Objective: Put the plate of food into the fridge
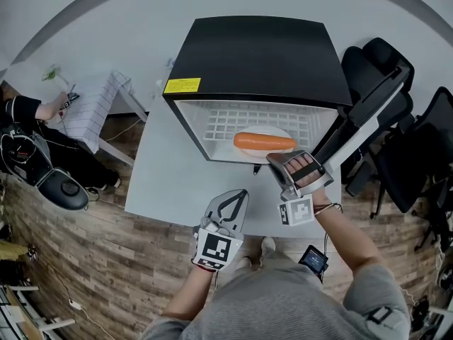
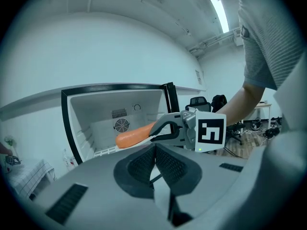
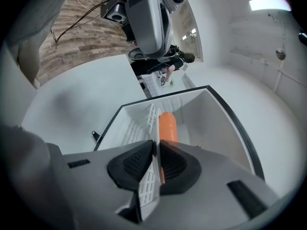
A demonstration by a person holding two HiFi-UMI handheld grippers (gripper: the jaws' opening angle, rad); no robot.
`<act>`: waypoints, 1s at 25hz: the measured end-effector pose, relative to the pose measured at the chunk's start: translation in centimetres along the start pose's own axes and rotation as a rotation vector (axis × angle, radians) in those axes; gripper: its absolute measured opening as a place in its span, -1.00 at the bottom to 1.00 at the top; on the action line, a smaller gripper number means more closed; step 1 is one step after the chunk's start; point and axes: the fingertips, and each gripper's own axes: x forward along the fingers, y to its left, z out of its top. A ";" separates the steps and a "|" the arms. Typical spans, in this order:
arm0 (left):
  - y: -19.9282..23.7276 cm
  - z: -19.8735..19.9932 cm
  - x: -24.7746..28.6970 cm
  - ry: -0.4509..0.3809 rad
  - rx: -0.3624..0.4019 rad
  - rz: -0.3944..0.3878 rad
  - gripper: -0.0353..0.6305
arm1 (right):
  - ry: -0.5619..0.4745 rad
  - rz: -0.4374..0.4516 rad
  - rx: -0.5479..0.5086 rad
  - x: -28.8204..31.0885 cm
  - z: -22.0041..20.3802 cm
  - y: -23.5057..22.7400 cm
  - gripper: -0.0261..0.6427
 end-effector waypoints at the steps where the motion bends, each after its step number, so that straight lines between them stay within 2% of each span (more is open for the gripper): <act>1: 0.0 -0.1 0.1 0.002 -0.002 0.001 -0.86 | 0.002 -0.001 0.002 0.3 -0.2 0.2 -0.78; 25: 0.9 -1.1 1.8 0.040 -0.007 0.005 -0.86 | 0.038 -0.001 0.069 6.0 -2.5 2.2 -0.78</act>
